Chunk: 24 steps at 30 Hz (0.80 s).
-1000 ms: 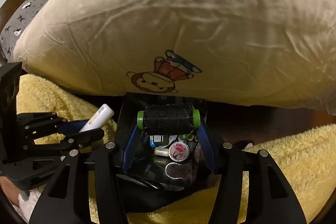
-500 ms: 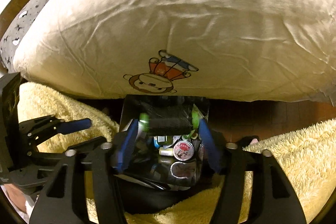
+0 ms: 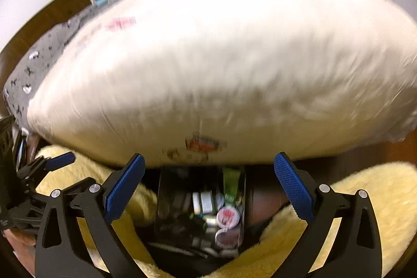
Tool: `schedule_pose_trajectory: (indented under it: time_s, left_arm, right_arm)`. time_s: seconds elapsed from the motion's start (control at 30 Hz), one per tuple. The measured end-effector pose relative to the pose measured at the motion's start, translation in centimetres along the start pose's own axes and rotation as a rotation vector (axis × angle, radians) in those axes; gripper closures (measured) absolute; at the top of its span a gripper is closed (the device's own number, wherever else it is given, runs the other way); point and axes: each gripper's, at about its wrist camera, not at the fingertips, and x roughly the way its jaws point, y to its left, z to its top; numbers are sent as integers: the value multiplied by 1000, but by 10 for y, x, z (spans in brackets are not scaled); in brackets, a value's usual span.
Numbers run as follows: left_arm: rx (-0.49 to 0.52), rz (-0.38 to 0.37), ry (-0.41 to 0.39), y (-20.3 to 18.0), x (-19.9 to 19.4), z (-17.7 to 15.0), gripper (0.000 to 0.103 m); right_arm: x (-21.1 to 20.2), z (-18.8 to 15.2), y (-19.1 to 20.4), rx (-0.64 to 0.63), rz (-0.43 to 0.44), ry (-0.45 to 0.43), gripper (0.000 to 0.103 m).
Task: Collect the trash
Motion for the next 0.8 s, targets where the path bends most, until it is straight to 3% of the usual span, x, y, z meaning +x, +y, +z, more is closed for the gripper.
schedule_pose_trajectory:
  time_s: [0.17,0.53,0.8]
  left_arm:
    - [2,49,-164,-7,-48,18,8]
    - [35,143,-451,-20,-138,50,8]
    - [30,223,-575,-27,-176,61,8]
  right_arm:
    - [-50,15,20,-77,-28,-188,4]
    - [-127,47,45,-158,-103,-398,4]
    - [-160,58,58,-152,-193,-492,4]
